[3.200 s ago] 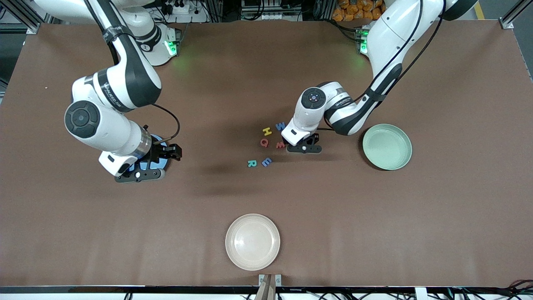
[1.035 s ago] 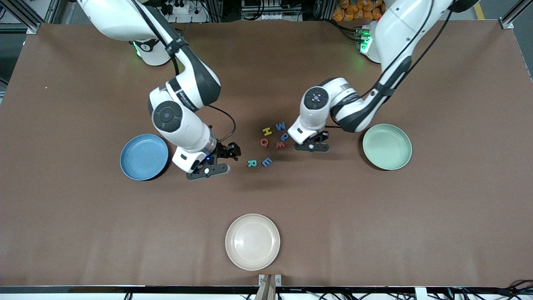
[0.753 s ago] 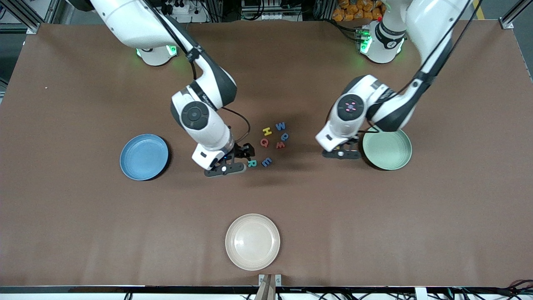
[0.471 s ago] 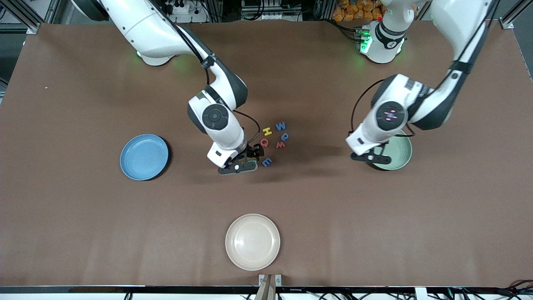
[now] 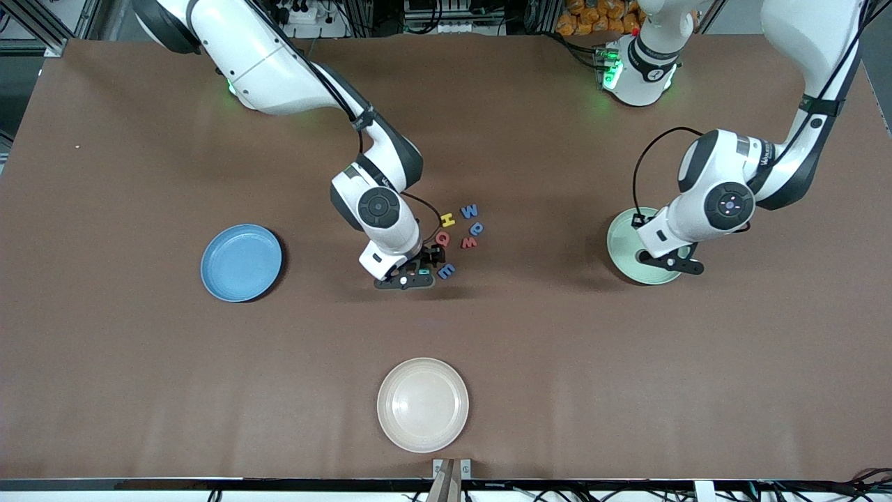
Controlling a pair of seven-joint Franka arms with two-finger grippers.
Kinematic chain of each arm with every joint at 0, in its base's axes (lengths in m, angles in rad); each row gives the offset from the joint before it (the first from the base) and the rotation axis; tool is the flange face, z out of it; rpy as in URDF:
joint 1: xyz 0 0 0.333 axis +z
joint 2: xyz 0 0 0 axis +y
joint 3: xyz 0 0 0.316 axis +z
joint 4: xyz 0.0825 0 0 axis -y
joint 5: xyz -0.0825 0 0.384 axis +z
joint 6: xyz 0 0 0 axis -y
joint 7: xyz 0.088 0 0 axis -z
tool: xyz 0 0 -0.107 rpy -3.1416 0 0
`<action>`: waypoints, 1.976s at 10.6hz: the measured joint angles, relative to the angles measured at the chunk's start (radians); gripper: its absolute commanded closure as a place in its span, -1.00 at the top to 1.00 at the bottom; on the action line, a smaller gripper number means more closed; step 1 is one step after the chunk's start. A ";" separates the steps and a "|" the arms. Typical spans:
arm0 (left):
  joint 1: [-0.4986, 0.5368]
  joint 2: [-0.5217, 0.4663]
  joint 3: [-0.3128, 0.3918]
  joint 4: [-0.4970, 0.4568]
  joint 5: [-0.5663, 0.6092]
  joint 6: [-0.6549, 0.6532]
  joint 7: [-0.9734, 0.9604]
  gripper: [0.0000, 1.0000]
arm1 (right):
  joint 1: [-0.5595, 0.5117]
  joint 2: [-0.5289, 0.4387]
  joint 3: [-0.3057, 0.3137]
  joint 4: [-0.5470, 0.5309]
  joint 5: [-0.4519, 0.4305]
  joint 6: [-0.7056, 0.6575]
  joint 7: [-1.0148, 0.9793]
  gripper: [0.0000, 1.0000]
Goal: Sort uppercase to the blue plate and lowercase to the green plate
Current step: 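Drop the h on the green plate while the right gripper grasps the R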
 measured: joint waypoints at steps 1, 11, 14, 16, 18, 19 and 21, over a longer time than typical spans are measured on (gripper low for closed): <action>0.006 0.001 0.024 -0.024 0.000 0.036 0.018 -0.46 | 0.000 0.012 0.000 0.006 0.000 0.003 0.014 0.62; 0.000 -0.008 0.042 0.072 -0.106 0.106 0.024 0.67 | 0.021 0.073 -0.001 0.096 -0.001 0.002 0.026 0.33; -0.028 -0.075 0.046 0.113 -0.123 0.100 -0.022 0.65 | 0.021 0.073 -0.005 0.098 -0.001 0.002 0.027 0.34; -0.067 -0.134 0.049 0.115 -0.124 0.065 -0.121 0.64 | 0.018 0.074 -0.010 0.102 -0.001 0.000 0.028 0.32; -0.106 -0.159 0.050 0.115 -0.124 0.034 -0.184 0.62 | 0.012 0.074 -0.013 0.102 -0.001 -0.001 0.028 0.21; -0.120 -0.160 0.050 0.115 -0.124 0.030 -0.207 0.59 | 0.012 0.074 -0.014 0.102 -0.001 -0.001 0.028 0.12; -0.156 -0.160 0.045 0.114 -0.125 0.027 -0.249 0.58 | 0.012 0.073 -0.014 0.102 -0.002 -0.004 0.029 0.04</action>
